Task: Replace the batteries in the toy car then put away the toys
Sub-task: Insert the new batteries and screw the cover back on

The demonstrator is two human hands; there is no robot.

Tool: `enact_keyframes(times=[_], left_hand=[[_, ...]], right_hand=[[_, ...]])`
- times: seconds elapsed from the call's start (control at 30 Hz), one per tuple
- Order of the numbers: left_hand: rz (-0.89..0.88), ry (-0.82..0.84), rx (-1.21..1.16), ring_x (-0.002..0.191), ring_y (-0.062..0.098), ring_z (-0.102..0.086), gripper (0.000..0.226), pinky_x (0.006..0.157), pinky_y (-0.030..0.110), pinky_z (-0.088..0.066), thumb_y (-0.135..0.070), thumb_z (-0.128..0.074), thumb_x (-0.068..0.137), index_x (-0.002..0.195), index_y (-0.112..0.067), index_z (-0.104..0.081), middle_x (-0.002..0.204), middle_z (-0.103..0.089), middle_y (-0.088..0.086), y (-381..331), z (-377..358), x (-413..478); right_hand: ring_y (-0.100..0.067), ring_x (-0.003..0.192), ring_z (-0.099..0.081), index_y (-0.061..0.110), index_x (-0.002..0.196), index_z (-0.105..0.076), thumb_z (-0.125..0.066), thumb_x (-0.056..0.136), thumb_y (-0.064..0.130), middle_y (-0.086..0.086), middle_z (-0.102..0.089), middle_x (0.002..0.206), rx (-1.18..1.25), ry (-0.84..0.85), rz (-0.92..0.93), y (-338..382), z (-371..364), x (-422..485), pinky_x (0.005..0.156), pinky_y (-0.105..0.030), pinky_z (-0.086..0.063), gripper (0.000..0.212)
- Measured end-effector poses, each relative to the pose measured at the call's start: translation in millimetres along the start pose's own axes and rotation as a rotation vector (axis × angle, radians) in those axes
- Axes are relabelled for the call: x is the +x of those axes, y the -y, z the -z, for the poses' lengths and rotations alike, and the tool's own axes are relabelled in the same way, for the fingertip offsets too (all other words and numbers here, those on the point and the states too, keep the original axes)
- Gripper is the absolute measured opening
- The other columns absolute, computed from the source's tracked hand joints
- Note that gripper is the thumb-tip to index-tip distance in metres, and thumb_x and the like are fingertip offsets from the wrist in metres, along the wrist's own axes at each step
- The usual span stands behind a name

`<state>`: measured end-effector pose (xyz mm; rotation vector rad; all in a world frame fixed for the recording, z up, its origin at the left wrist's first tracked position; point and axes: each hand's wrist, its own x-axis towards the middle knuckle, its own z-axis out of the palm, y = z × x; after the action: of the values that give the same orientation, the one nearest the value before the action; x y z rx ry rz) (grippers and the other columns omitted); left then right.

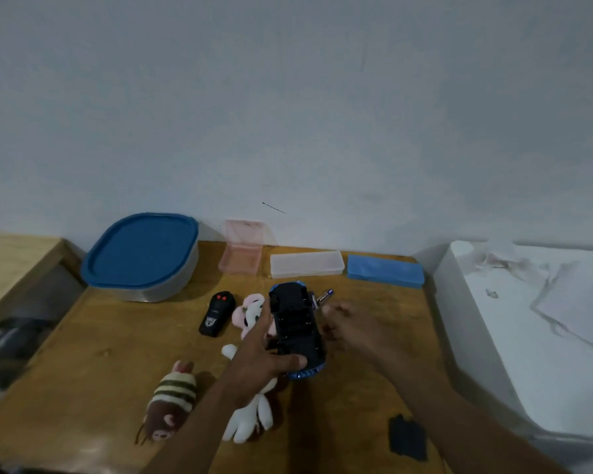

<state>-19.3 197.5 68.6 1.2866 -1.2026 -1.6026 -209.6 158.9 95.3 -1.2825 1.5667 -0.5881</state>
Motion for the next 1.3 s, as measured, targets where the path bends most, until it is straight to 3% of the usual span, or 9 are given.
enact_keyframes(times=[0.17,0.4,0.57,0.77,0.93,1.03,1.1,1.2,1.3], left_hand=[[0.032,-0.075,0.029,0.102,0.002,-0.066,0.1,0.079,0.028,-0.057,0.009,-0.078,0.072,0.119,-0.067,-0.032,0.121,-0.066,-0.01,-3.0,-2.5,8.4],[0.088,-0.144,0.063,0.111,0.009,-0.063,0.111,0.089,0.033,-0.056,0.003,-0.081,0.072,0.137,-0.061,-0.016,0.121,-0.067,-0.015,-8.8,-2.4,15.3],[0.127,-0.163,0.058,0.115,0.021,-0.063,0.121,0.097,0.048,-0.052,-0.009,-0.086,0.067,0.146,-0.056,-0.008,0.128,-0.065,0.0,-10.7,4.0,18.8],[0.147,-0.174,0.12,0.112,0.019,-0.065,0.121,0.092,0.041,-0.056,-0.005,-0.085,0.069,0.14,-0.06,-0.003,0.127,-0.065,-0.001,-13.0,11.2,28.9],[0.102,-0.139,0.103,0.114,0.017,-0.064,0.113,0.092,0.047,-0.055,-0.006,-0.087,0.067,0.127,-0.073,-0.018,0.131,-0.062,-0.004,-11.2,15.4,36.9],[0.06,-0.062,0.09,0.113,0.017,-0.064,0.114,0.093,0.049,-0.054,0.0,-0.083,0.07,0.139,-0.064,-0.018,0.124,-0.067,-0.004,-15.8,17.4,43.7],[0.063,-0.007,0.061,0.113,0.023,-0.064,0.117,0.092,0.052,-0.054,0.002,-0.084,0.069,0.141,-0.063,-0.018,0.121,-0.068,0.003,-18.6,19.3,47.2],[0.046,0.089,0.04,0.113,0.028,-0.065,0.119,0.089,0.053,-0.055,0.005,-0.083,0.068,0.14,-0.064,-0.019,0.12,-0.068,0.01,-23.9,16.8,48.2],[-0.013,0.184,0.037,0.114,0.024,-0.064,0.114,0.091,0.052,-0.055,0.007,-0.08,0.071,0.138,-0.064,-0.022,0.123,-0.068,0.003,-27.9,9.1,49.3]], right_hand=[[-0.013,0.098,-0.058,0.021,0.118,-0.061,-0.047,0.099,0.027,-0.001,-0.064,0.118,-0.444,-0.054,0.037,-13.7,15.5,64.6,0.078,-0.023,-0.042,0.025],[-0.024,0.112,-0.051,0.029,0.13,-0.055,-0.052,0.092,0.014,-0.004,-0.055,0.127,-0.889,0.016,0.334,-32.2,13.0,128.5,0.094,-0.036,-0.046,0.041],[-0.023,0.116,-0.048,0.03,0.133,-0.051,-0.048,0.095,0.017,-0.003,-0.053,0.13,-0.994,0.081,0.401,-39.1,9.3,139.9,0.094,-0.035,-0.043,0.04],[-0.023,0.115,-0.049,0.031,0.133,-0.052,-0.051,0.094,0.015,-0.002,-0.055,0.129,-0.948,0.086,0.397,-40.9,11.5,141.1,0.097,-0.036,-0.044,0.042],[-0.013,0.091,-0.056,0.03,0.116,-0.062,-0.048,0.097,0.023,0.001,-0.065,0.112,-0.66,-0.05,0.225,-38.1,25.1,117.4,0.077,-0.025,-0.043,0.024],[-0.007,0.08,-0.051,0.028,0.114,-0.062,-0.047,0.098,0.029,0.003,-0.068,0.106,-0.501,-0.166,0.16,-32.3,36.4,97.0,0.066,-0.018,-0.035,0.021],[-0.006,0.082,-0.056,0.027,0.112,-0.062,-0.051,0.097,0.031,0.003,-0.068,0.108,-0.384,-0.218,0.15,-32.4,40.1,81.2,0.069,-0.016,-0.042,0.019],[-0.012,0.096,-0.061,0.026,0.108,-0.062,-0.054,0.095,0.031,0.003,-0.068,0.107,-0.251,-0.3,0.145,-29.6,44.6,51.6,0.087,-0.03,-0.052,0.016],[-0.015,0.087,-0.065,0.02,0.101,-0.063,-0.056,0.095,0.025,0.001,-0.067,0.093,-0.068,-0.353,0.132,-22.6,46.5,19.8,0.08,-0.04,-0.058,0.01]])
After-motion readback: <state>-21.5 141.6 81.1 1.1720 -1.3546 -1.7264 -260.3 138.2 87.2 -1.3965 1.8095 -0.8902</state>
